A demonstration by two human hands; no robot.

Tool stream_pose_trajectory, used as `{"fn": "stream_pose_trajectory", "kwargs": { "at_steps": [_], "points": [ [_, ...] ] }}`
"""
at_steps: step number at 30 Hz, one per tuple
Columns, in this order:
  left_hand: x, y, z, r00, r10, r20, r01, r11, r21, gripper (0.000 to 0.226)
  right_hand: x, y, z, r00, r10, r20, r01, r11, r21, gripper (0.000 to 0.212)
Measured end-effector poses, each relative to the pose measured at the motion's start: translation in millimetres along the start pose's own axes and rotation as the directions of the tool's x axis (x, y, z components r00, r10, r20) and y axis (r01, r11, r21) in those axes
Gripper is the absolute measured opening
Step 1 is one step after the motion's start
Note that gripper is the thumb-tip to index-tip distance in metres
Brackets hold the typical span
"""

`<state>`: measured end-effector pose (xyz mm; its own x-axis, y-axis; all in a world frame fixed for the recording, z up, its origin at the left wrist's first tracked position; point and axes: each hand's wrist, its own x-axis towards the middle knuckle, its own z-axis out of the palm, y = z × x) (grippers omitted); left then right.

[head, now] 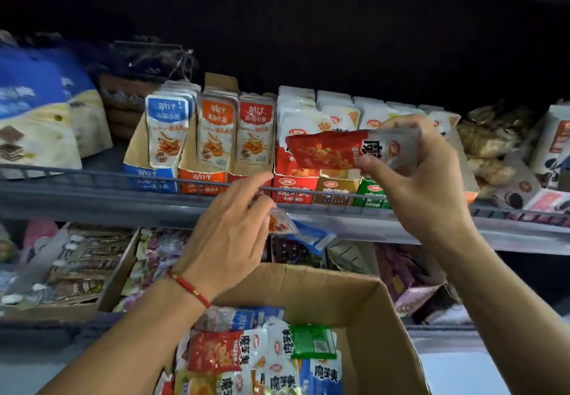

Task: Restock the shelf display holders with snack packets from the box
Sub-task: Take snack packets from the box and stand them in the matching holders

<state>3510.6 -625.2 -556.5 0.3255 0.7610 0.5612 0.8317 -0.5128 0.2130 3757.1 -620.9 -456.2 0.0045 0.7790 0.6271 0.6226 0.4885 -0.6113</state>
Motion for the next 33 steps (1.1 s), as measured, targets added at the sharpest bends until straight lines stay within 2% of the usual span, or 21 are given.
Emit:
{"fn": "stream_pose_trajectory", "kwargs": {
  "at_steps": [3,8,11,14,19,21,24,26,33],
  "points": [
    [3,0,-1,0.998,0.029,-0.049,-0.029,1.0,0.002,0.023,4,-6,10,0.989,-0.143,0.035,0.145,0.988,-0.059,0.035],
    [3,0,5,0.996,0.023,-0.088,-0.021,0.999,0.025,0.024,-1,1,20,0.949,-0.271,0.165,0.298,0.939,-0.173,0.029],
    [2,0,12,0.997,0.029,-0.068,-0.029,1.0,0.0,0.028,5,2,17,0.945,-0.241,0.223,0.289,0.932,-0.219,0.031],
    [2,0,20,0.999,0.012,-0.035,-0.013,0.999,-0.037,0.022,18,-4,13,0.936,-0.201,0.29,0.284,0.917,-0.281,0.034],
    [6,4,26,0.998,-0.057,-0.021,0.054,0.989,-0.135,0.023,44,-23,23,0.897,-0.195,0.396,0.347,0.866,-0.359,0.04],
    [8,4,25,0.997,-0.076,-0.014,0.073,0.987,-0.142,0.025,48,-23,28,0.925,-0.175,0.338,0.298,0.885,-0.358,0.045],
    [10,1,24,0.997,-0.08,-0.02,0.077,0.988,-0.136,0.023,47,-18,35,0.965,-0.204,0.166,0.249,0.91,-0.332,0.039],
    [10,-1,23,0.997,-0.069,-0.025,0.066,0.989,-0.132,0.024,47,-14,41,0.963,-0.214,0.162,0.259,0.902,-0.346,0.037],
    [10,-3,20,0.998,-0.055,-0.017,0.052,0.992,-0.115,0.021,67,-23,39,0.881,-0.254,0.399,0.406,0.84,-0.361,0.036]
  ]
}}
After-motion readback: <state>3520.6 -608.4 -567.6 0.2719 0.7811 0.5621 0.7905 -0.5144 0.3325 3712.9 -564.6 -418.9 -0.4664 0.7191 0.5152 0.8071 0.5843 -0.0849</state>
